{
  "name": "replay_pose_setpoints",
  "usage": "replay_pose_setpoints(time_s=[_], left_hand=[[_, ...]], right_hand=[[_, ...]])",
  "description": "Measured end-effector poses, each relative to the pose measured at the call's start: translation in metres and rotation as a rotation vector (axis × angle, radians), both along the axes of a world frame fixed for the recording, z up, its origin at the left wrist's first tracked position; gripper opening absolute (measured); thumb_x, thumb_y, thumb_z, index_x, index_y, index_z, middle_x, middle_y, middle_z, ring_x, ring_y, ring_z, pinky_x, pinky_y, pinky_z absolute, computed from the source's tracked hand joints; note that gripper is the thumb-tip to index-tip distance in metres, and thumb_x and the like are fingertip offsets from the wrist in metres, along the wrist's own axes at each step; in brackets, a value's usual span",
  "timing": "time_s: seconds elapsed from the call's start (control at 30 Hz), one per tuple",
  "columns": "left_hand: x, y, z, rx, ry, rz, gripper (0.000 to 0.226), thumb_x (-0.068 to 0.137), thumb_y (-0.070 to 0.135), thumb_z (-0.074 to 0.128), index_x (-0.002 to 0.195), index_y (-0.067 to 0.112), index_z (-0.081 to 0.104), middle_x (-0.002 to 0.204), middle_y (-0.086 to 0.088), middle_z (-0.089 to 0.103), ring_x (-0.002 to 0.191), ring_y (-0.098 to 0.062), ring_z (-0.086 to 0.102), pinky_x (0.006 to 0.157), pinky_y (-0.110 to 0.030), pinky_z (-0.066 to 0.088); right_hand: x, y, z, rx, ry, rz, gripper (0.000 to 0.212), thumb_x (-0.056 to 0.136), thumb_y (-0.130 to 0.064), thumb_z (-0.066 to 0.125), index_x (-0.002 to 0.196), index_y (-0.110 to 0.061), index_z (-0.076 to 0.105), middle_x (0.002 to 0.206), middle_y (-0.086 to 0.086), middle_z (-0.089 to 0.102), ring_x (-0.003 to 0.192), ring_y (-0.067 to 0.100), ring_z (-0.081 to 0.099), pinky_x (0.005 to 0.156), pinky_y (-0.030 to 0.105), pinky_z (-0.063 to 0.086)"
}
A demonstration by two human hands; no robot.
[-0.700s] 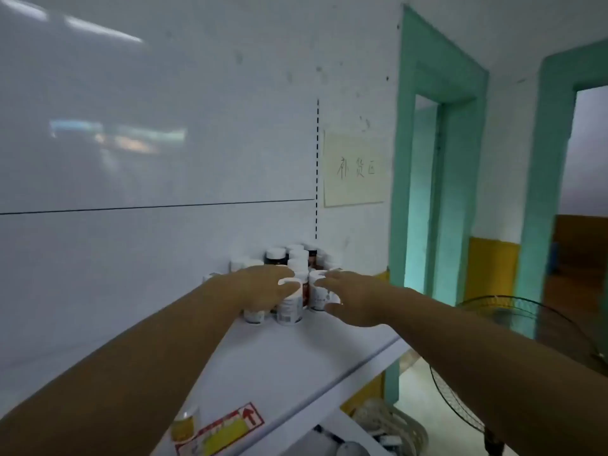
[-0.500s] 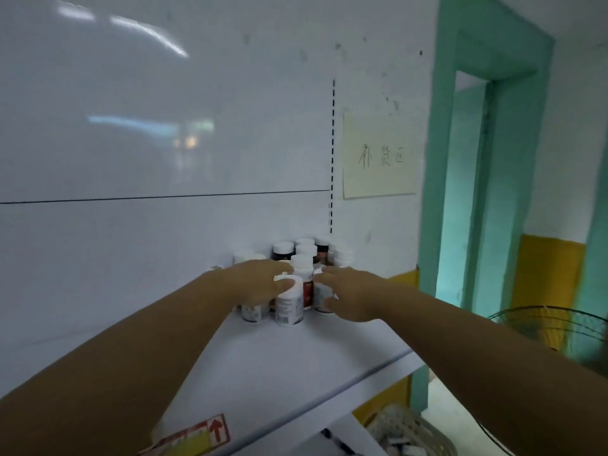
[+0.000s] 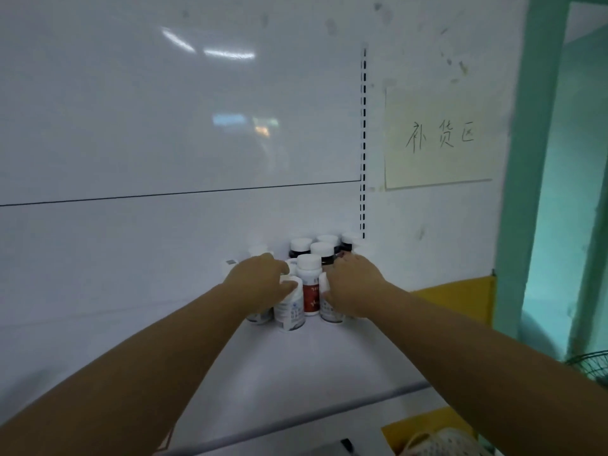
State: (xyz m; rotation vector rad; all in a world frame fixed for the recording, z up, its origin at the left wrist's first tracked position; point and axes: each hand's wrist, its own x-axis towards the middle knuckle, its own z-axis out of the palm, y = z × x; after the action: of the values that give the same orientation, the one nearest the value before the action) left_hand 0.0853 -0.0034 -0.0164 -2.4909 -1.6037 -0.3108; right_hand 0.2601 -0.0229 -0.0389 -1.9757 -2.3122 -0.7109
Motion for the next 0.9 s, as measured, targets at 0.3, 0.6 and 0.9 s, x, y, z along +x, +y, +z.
replay_pose_setpoints(time_s=[0.3, 0.6, 0.9], left_hand=[[0.008, 0.005, -0.004, -0.032, -0.039, -0.006, 0.033, 0.085, 0.046, 0.054, 0.088, 0.013, 0.062, 0.086, -0.007, 0.064, 0.074, -0.017, 0.055, 0.058, -0.023, 0.041], [-0.016, -0.003, 0.028, -0.188, -0.685, -0.115, 0.026, 0.075, 0.044, 0.070, 0.087, 0.021, 0.064, 0.092, 0.001, 0.066, 0.083, -0.016, 0.064, 0.067, -0.031, 0.053], [-0.074, -0.040, 0.061, -0.378, -1.041, -0.127, 0.030, 0.084, 0.037, 0.063, 0.106, 0.017, 0.063, 0.101, -0.010, 0.069, 0.091, -0.021, 0.068, 0.069, -0.033, 0.058]], right_hand=[[0.002, 0.004, -0.007, 0.092, 0.212, 0.076, 0.031, 0.089, -0.041, 0.051, 0.102, -0.014, 0.058, 0.109, 0.008, 0.064, 0.105, 0.027, 0.054, 0.092, 0.035, 0.038], [0.003, -0.018, 0.040, 0.021, 0.892, 0.242, 0.033, 0.081, -0.040, 0.067, 0.111, -0.027, 0.065, 0.112, -0.003, 0.062, 0.095, 0.017, 0.063, 0.075, 0.021, 0.049], [-0.039, -0.019, 0.074, -0.321, 1.548, 0.579, 0.030, 0.089, -0.034, 0.057, 0.115, -0.020, 0.062, 0.103, 0.003, 0.070, 0.092, 0.015, 0.067, 0.074, 0.029, 0.057]])
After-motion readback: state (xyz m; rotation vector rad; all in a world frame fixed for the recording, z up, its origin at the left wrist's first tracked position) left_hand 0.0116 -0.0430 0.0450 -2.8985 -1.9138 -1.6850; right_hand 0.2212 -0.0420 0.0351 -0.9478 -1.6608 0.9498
